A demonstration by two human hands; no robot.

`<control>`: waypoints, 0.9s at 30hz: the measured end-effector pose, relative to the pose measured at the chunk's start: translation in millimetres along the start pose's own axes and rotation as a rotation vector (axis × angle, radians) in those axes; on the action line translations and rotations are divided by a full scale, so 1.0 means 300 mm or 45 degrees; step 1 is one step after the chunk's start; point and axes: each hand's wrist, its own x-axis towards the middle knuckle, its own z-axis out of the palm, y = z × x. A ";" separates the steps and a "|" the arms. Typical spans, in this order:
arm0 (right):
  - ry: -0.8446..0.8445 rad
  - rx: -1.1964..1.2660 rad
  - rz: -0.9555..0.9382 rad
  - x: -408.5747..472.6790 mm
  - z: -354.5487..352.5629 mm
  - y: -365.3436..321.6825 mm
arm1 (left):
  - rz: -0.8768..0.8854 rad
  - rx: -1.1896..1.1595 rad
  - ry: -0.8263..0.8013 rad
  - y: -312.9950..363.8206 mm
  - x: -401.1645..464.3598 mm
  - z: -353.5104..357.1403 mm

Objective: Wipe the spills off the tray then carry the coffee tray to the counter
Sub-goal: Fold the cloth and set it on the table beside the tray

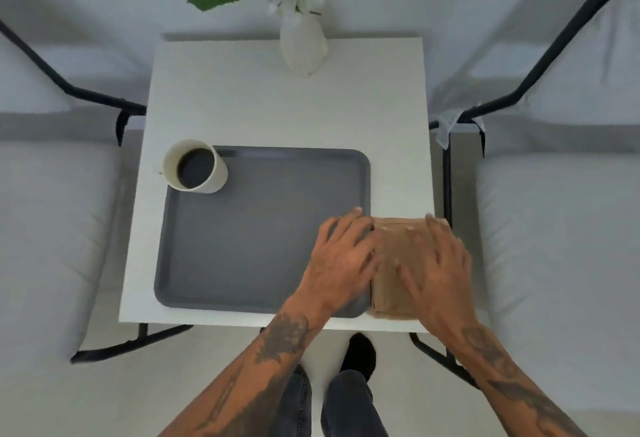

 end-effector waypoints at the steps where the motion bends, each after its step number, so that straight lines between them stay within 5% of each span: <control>1: 0.059 0.127 -0.089 0.015 -0.015 -0.072 | -0.121 -0.171 0.197 -0.033 -0.021 -0.073; 3: -0.023 0.270 -0.252 0.049 -0.034 -0.264 | -0.365 -0.339 0.541 -0.142 -0.093 -0.250; 5: -0.145 0.378 -0.392 0.103 -0.012 -0.460 | -0.563 -0.336 0.671 -0.304 -0.171 -0.421; 9: -0.292 0.514 -0.534 0.235 0.130 -0.763 | -0.787 -0.353 0.421 -0.628 -0.217 -0.624; 17: -0.500 0.551 -0.407 0.365 0.335 -0.930 | -0.673 -0.593 -0.290 -0.943 -0.129 -0.590; 27: -0.590 0.743 -0.266 0.399 0.344 -0.938 | -0.525 -0.745 -0.167 -1.012 -0.124 -0.531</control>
